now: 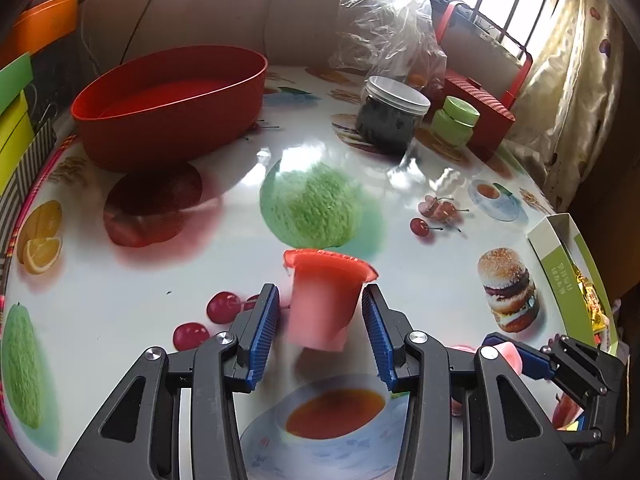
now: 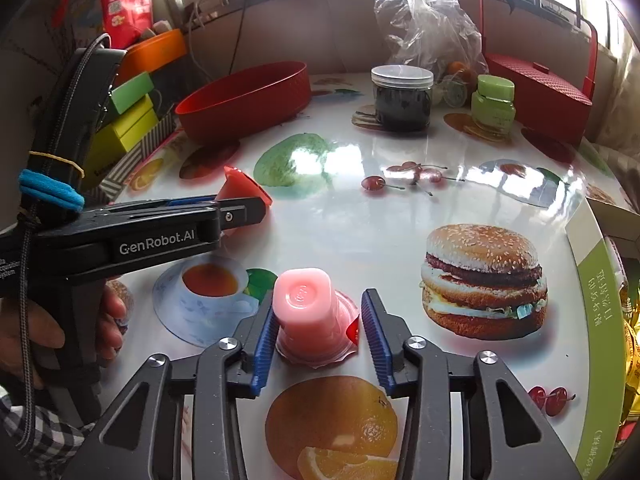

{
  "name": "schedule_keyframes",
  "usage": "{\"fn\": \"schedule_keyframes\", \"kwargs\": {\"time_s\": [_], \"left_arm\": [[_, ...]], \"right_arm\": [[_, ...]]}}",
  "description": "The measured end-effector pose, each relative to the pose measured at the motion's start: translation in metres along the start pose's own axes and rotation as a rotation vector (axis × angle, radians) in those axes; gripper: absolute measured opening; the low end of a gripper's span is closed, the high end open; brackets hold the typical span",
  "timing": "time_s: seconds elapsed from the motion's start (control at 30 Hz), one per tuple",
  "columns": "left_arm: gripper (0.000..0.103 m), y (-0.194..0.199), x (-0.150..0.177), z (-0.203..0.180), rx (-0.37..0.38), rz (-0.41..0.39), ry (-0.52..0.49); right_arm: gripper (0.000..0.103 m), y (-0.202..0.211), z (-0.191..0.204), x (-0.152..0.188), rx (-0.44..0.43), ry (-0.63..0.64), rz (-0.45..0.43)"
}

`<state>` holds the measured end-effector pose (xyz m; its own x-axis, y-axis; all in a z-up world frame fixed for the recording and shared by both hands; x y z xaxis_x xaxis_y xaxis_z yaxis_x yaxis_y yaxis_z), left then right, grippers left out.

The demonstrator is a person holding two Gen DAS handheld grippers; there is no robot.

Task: Organize snacks
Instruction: 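Grasp the pink jelly cup with the right tool, then grasp the red-lidded jelly cup with the left tool while the right tool holds the pink cup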

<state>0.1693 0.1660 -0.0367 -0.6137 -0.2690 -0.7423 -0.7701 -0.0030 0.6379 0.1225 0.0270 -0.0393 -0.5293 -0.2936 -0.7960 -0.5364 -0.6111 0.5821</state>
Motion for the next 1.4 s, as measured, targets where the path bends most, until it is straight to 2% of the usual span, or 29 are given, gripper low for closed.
{"fn": "schedule_keyframes", "kwargs": {"time_s": [0.2,0.3,0.37,0.9,1.4], "left_arm": [[0.044,-0.005,-0.001,-0.003,0.014,-0.006,0.007],[0.043,-0.005,-0.002,-0.002,0.009,-0.017,0.012],[0.035,-0.005,-0.003,-0.001,0.011,-0.019,0.017],[0.035,0.008,-0.003,-0.003,0.017,-0.046,0.024],[0.035,0.033,-0.001,-0.019,0.034,-0.076,0.007]], "right_arm": [[0.029,0.001,0.003,-0.001,-0.008,0.01,-0.005],[0.029,0.0,0.003,-0.001,-0.009,0.011,-0.004],[0.029,0.0,0.003,-0.001,-0.008,0.013,-0.005],[0.028,0.002,0.002,-0.003,-0.015,0.004,-0.017],[0.028,0.03,-0.004,-0.007,0.004,-0.033,-0.075]]}}
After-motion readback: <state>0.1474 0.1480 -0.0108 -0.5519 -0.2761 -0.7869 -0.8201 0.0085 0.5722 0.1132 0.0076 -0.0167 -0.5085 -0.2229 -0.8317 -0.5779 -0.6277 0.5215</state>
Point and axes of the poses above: each gripper's, at about its wrist camera, not at the fingertips, and y roughly against the way its jaws point, z to its left, x to its underside, the point moved 6 cm from there along -y, roughly the way its jaws point, and after that the axes turned 13 degrees about -z, right-handed, at the moved point
